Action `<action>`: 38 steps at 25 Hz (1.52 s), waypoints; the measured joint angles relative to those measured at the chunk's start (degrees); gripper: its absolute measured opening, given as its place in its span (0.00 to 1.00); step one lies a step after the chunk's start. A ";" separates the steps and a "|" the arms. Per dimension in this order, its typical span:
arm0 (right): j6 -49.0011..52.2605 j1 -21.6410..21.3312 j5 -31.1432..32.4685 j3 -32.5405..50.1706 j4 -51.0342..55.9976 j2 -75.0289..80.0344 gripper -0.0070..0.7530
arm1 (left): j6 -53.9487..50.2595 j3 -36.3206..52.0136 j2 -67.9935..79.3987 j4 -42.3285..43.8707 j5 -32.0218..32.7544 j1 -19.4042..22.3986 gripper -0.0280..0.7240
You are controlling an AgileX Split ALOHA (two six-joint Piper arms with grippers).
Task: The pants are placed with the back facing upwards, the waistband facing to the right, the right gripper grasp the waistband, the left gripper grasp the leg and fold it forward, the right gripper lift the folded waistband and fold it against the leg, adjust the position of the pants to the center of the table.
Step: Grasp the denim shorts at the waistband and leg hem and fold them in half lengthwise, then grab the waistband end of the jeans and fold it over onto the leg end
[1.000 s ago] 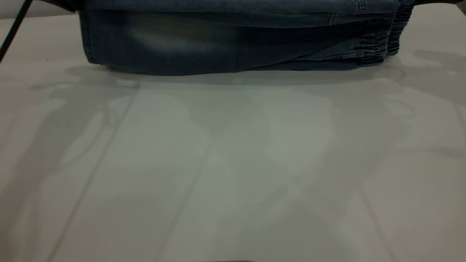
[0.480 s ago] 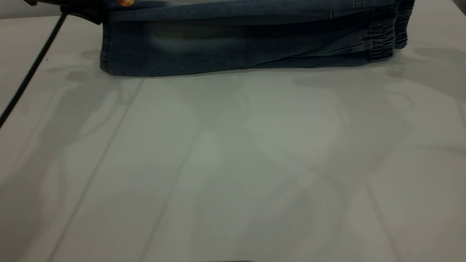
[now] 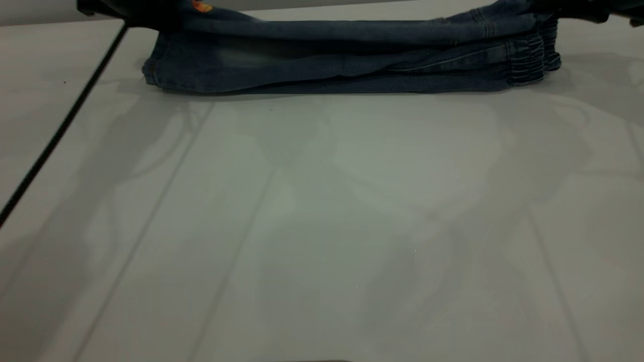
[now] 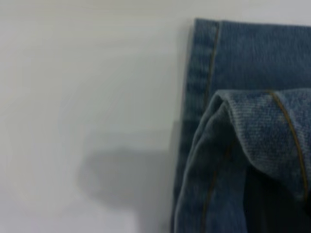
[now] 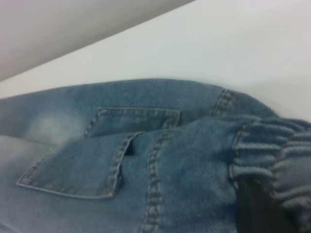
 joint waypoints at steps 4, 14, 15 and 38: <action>-1.13 0.00 0.25 -2.02 0.06 1.26 0.09 | 0.00 0.00 1.74 0.39 -5.32 -0.44 0.10; -1.06 -0.06 2.67 -7.84 0.00 1.78 0.69 | 0.00 0.00 1.86 4.24 -10.24 -0.78 0.41; -0.85 -0.06 2.82 -8.55 0.00 1.78 0.77 | -0.06 0.00 1.86 4.24 -10.24 -0.78 0.44; 44.54 -2.97 14.42 -9.19 -37.96 2.10 0.79 | 5.08 -10.41 -3.30 5.53 31.47 -1.76 0.49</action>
